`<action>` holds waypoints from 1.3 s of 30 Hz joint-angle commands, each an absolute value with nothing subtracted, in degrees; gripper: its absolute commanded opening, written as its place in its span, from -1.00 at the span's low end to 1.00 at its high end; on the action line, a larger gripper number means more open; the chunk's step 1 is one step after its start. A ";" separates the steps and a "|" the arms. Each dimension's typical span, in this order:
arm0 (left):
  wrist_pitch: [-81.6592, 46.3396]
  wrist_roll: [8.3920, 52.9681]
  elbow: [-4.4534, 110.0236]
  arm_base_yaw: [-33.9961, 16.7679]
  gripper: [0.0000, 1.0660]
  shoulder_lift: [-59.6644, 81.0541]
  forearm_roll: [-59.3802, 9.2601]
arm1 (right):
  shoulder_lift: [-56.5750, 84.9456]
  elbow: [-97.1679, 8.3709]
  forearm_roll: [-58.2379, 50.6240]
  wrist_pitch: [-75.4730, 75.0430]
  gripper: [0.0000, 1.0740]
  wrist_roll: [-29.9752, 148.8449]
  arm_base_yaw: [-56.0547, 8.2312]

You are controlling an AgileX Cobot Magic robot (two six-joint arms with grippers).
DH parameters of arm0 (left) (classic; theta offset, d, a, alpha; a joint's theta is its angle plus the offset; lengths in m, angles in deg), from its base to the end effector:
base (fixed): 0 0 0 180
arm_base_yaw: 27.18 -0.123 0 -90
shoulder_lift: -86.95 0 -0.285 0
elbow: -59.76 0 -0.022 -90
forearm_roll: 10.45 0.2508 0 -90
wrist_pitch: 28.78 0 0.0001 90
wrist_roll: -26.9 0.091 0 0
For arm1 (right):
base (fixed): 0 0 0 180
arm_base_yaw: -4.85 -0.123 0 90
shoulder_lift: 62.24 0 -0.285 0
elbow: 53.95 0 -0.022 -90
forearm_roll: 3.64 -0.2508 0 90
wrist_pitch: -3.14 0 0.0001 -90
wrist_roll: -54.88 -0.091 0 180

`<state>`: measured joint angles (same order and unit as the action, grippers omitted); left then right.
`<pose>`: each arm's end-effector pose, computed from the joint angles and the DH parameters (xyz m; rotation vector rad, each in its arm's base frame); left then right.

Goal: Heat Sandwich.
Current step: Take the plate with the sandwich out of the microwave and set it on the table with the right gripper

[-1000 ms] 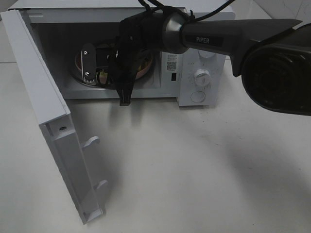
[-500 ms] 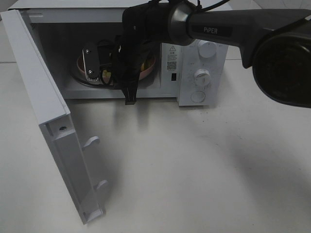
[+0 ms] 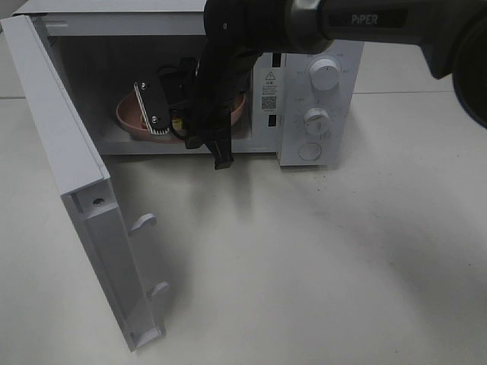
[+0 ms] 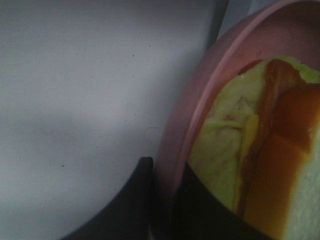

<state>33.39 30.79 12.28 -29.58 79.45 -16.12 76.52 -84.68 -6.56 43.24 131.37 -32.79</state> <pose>-0.0088 -0.0083 0.2808 0.0340 2.0408 -0.0496 0.4001 0.3123 0.1769 -2.1579 1.4437 -0.1927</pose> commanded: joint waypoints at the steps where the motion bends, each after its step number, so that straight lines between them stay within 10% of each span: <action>1: 32.59 30.51 12.22 -29.76 0.83 80.37 -16.18 | 73.20 -82.39 -6.84 41.47 -1.00 133.09 -32.62; 39: 32.59 30.51 12.22 -29.76 0.83 80.37 -16.18 | 43.41 -43.77 -11.60 27.14 -1.00 151.88 -34.63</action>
<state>33.39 30.79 12.28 -29.58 79.45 -16.12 45.12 -44.40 -11.14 28.75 151.77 -34.40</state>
